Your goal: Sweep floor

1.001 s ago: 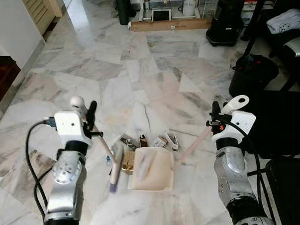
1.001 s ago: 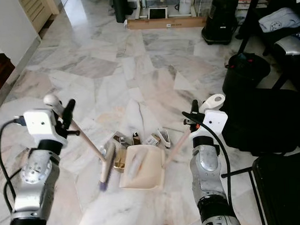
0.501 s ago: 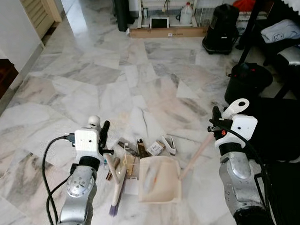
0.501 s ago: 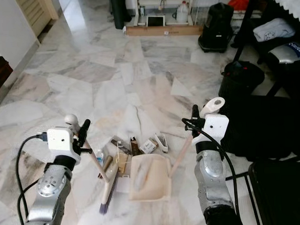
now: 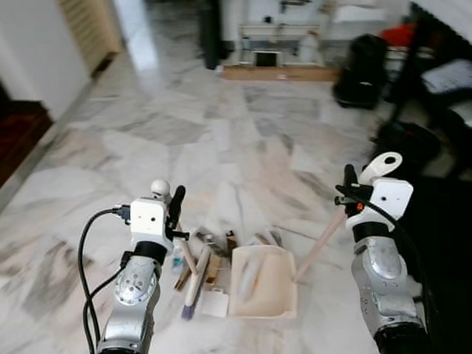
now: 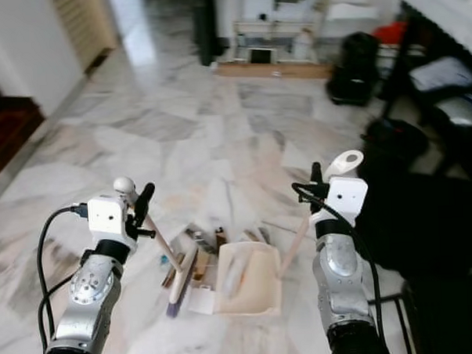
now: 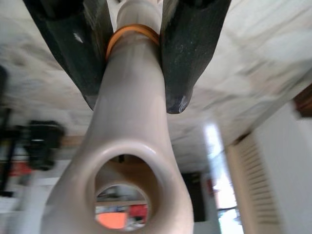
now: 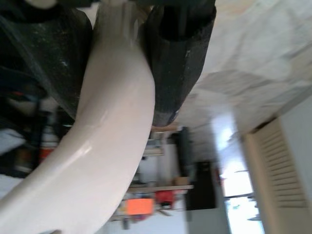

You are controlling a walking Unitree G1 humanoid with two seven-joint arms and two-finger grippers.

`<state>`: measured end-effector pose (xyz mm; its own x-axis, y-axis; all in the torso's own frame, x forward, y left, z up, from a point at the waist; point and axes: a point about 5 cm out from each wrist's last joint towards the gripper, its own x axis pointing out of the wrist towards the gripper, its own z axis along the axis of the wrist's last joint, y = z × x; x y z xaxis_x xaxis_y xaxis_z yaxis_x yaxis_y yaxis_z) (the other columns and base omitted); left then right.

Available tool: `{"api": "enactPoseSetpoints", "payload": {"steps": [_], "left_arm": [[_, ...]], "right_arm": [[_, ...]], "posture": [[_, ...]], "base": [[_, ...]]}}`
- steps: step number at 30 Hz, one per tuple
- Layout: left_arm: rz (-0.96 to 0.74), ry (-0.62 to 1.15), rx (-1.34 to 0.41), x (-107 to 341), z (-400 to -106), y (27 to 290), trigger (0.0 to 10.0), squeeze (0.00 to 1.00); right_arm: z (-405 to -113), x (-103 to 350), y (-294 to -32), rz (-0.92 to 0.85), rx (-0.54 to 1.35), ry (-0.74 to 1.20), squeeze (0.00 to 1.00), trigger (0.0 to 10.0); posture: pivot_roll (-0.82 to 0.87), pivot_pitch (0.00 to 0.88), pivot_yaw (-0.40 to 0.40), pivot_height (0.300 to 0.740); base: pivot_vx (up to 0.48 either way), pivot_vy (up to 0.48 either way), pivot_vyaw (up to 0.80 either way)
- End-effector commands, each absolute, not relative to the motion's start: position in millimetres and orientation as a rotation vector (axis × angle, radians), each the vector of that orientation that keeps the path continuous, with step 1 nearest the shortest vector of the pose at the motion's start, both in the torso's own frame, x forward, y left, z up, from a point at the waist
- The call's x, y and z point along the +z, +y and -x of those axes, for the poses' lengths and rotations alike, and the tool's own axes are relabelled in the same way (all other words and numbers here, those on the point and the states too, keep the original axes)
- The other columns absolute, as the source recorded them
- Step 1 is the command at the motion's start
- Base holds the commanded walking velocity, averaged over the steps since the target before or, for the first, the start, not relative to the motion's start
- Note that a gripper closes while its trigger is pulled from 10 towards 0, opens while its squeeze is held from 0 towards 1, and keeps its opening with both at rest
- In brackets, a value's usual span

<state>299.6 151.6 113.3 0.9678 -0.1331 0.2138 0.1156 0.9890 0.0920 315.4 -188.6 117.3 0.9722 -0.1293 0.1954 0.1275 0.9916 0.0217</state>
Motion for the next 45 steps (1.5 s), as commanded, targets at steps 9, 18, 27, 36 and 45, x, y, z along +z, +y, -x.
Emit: {"api": "enactPoseSetpoints", "payload": {"steps": [9,18,27,36,45], "left_arm": [[-0.079,-0.249,-0.178,115.1,-304.8,132.1,10.0,0.0],[-0.097,-0.236,-0.178,114.5,-304.0,135.9,10.0,0.0],[-0.131,-0.236,-0.018,116.0,-294.8,177.2,10.0,0.0],[-0.134,-0.217,0.063,114.6,-281.0,195.9,10.0,0.0],[-0.136,-0.195,0.065,115.3,-274.7,194.7,10.0,0.0]], "right_arm": [[-312.6,132.5,-201.1,0.009,-0.146,-0.262,0.0,10.0],[-312.0,125.1,-200.8,-0.011,-0.162,-0.234,0.0,10.0],[-317.7,116.0,-171.7,-0.071,-0.085,-0.19,0.0,10.0],[-323.1,113.8,-156.2,-0.103,-0.038,-0.172,0.0,10.0],[-324.6,110.2,-153.0,-0.121,-0.036,-0.162,0.0,10.0]], "posture": [[0.02,0.0,-0.011,0.74],[0.03,0.0,0.011,0.74],[0.15,0.005,-0.027,0.74],[0.21,0.026,-0.046,0.74],[0.22,0.038,-0.016,0.74]], "base": [[0.0,0.0,0.8],[0.0,0.0,0.8],[0.0,0.0,0.8],[0.0,0.0,0.8],[0.0,0.0,0.8]]}}
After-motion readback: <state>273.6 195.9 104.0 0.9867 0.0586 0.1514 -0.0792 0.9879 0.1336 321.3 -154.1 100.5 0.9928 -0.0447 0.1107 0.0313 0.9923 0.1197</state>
